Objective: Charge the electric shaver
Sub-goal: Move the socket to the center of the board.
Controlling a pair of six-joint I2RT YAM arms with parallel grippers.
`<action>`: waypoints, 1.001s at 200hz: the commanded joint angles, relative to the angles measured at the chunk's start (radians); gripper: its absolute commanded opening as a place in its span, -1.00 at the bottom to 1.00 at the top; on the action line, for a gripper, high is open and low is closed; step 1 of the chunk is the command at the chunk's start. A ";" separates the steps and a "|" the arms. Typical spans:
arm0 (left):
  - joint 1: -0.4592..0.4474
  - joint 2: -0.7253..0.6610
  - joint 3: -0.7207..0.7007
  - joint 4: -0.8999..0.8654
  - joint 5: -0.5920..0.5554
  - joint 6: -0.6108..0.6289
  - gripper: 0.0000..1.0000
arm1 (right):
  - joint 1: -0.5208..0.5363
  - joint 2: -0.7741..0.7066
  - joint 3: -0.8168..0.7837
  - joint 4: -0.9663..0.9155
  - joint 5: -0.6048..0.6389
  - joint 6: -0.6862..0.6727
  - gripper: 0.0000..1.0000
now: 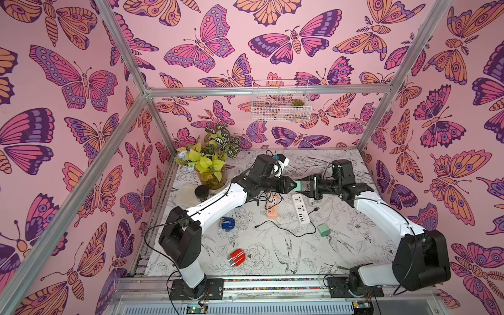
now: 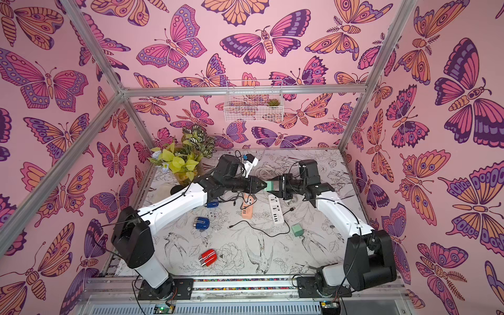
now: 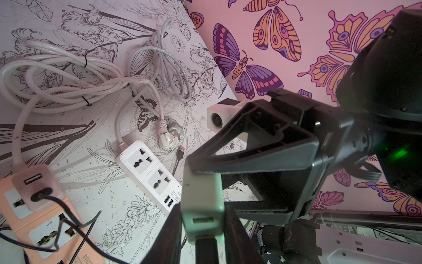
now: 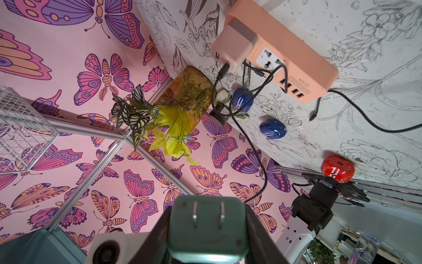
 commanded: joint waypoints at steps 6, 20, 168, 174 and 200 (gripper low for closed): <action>-0.012 0.023 0.007 0.006 0.003 0.016 -0.08 | 0.014 -0.019 -0.001 0.075 -0.036 0.052 -1.00; -0.013 0.020 0.002 0.005 0.001 0.017 -0.10 | 0.014 -0.019 0.003 0.077 -0.033 0.053 -1.00; -0.001 -0.098 -0.032 -0.124 -0.120 -0.126 -1.00 | -0.144 0.119 0.301 -0.695 0.372 -0.785 -0.12; -0.001 -0.108 -0.038 -0.141 -0.121 -0.139 -1.00 | -0.138 0.150 0.320 -0.709 0.408 -0.815 -0.20; 0.004 -0.143 -0.050 -0.245 -0.153 -0.180 -1.00 | -0.072 0.283 0.377 -0.744 0.554 -0.921 -0.21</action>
